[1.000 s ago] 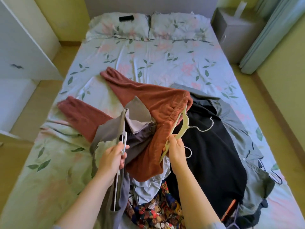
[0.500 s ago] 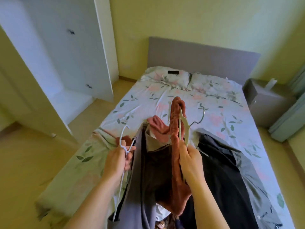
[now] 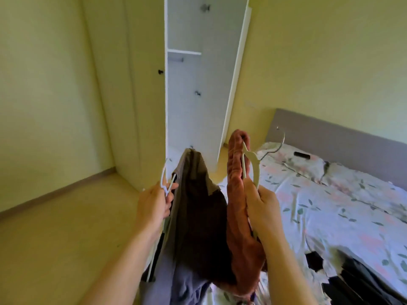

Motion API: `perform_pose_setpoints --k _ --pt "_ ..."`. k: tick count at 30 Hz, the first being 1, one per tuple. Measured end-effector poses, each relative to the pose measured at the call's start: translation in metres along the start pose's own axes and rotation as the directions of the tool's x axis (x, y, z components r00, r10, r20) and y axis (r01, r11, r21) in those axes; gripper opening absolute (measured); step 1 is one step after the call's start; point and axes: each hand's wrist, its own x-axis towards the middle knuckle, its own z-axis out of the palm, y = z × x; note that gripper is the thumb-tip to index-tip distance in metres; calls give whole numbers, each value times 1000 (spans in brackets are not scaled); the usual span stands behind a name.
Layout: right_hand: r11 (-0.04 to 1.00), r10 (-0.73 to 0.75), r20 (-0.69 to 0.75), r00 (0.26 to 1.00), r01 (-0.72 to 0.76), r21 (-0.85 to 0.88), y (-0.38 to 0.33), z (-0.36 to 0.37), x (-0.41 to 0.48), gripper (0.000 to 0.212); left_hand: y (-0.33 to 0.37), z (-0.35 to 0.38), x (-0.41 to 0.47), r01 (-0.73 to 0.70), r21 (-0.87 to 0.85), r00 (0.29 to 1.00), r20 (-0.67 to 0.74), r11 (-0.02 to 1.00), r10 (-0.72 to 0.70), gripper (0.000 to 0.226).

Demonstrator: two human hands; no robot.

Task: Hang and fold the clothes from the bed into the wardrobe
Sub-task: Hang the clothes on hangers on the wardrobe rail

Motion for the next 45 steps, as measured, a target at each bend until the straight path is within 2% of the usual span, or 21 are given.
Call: perform_pose_setpoints --k 9,13,16,21,28,32,35,45 --pt "996 -66 196 978 54 65 -67 144 -20 58 35 -141 15 2 23 973 -232 1000 4 39" --pt "989 -130 281 951 105 101 -88 185 -20 54 44 -175 20 5 -51 958 -287 999 -19 39" --pt "981 -160 327 931 112 160 -99 215 -15 50 52 -195 30 -8 -36 937 -350 999 -5 32" --pt "977 -172 416 893 102 186 -112 260 6 55 65 -220 57 -70 -17 905 -421 997 56 31" --pt "954 -254 460 851 142 264 -133 313 51 48 93 -230 105 -189 -108 908 -398 976 132 17" --pt "938 -273 490 828 117 325 -142 338 70 58 99 -242 132 -224 -163 916 -373 961 150 14" --pt "934 -282 499 819 115 338 -151 359 83 55 101 -253 157 -239 -209 932 -324 948 164 13" --pt "932 -285 382 879 160 326 -178 464 130 56 129 -320 270 -224 -195 971 -125 955 202 20"
